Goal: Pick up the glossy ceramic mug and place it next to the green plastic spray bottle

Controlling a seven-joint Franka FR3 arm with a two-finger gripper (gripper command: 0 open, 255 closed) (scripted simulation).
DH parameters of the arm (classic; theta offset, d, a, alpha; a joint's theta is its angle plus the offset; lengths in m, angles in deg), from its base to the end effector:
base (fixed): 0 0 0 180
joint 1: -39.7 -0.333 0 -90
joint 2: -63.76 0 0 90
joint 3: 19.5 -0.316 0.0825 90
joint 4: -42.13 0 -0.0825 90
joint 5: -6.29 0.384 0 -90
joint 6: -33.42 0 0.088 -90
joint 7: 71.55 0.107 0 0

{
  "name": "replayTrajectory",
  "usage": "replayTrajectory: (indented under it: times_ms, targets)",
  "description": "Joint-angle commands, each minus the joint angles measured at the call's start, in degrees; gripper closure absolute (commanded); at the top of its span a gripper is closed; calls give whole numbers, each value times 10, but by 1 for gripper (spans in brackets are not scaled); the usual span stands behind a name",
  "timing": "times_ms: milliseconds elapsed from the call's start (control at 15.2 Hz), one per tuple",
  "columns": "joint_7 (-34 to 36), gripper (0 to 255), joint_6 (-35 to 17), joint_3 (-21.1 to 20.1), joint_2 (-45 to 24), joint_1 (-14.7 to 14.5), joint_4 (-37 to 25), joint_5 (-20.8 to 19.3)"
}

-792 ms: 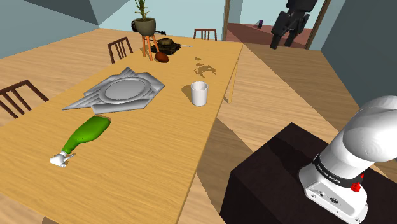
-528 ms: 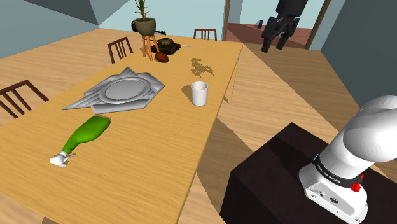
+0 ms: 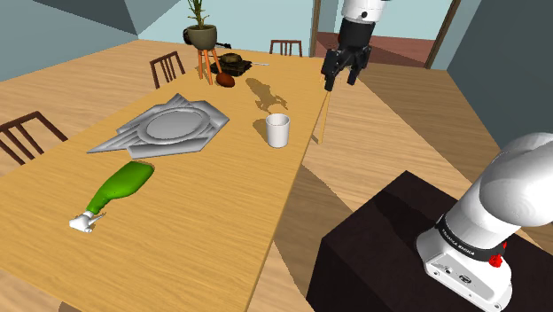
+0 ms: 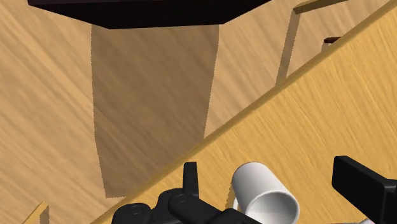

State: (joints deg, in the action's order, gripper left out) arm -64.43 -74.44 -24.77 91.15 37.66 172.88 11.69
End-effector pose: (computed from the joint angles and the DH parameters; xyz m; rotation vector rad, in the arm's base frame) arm 0.4124 0.0646 0.5424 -3.0818 0.0474 -0.1093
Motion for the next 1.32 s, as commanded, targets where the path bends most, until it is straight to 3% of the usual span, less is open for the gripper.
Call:
replayTrajectory:
  times_ms: [0,594,1188,1254]
  targets:
    - [16,0,-27,-14,-39,-1,-12,-4]
    - [107,0,-107,-70,-228,-11,-107,-54]
    - [200,0,-127,-85,-434,-46,-265,-139]
    - [201,0,-134,-84,-438,-46,-262,-140]
